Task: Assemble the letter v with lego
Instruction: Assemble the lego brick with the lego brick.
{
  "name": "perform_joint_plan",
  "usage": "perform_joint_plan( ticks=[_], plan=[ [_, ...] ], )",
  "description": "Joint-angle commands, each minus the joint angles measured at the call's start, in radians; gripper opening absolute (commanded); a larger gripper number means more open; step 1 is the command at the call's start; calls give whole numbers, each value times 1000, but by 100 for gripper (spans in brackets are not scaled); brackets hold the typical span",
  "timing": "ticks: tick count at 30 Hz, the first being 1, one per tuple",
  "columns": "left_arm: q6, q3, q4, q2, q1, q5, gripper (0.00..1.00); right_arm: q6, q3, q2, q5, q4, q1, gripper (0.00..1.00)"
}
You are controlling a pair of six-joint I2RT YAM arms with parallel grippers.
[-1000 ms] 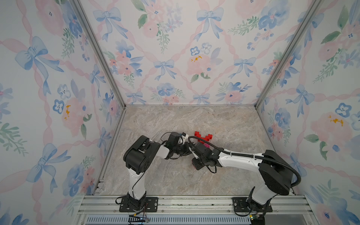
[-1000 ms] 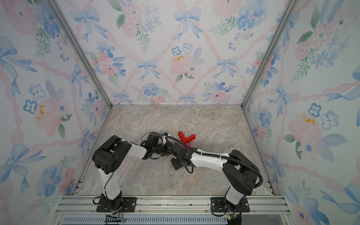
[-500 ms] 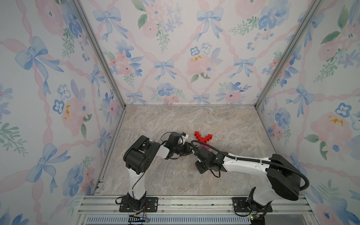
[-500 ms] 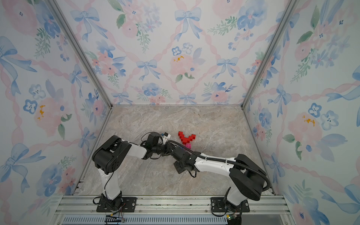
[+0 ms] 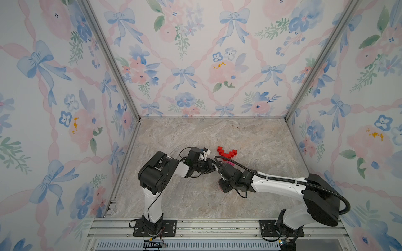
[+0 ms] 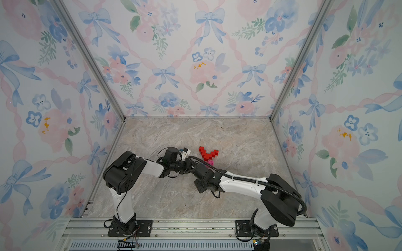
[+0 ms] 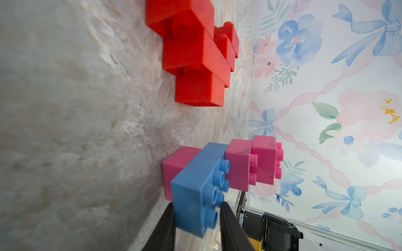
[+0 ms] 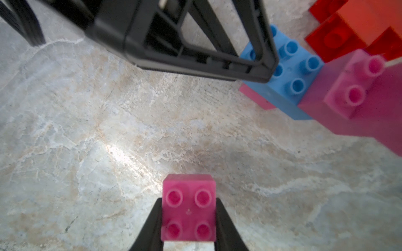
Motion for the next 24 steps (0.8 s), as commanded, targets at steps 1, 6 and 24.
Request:
perform_joint_plan(
  ticks=[1,6,24],
  plan=[
    [32,-13,-104,6,8,-67,34,24,-16,13,23,-7,19,15],
    [32,-16,-103,6,7,-68,34,38,-32,16,44,7,26,15],
    [32,-12,-104,8,6,-67,34,60,-52,26,92,12,48,15]
  ],
)
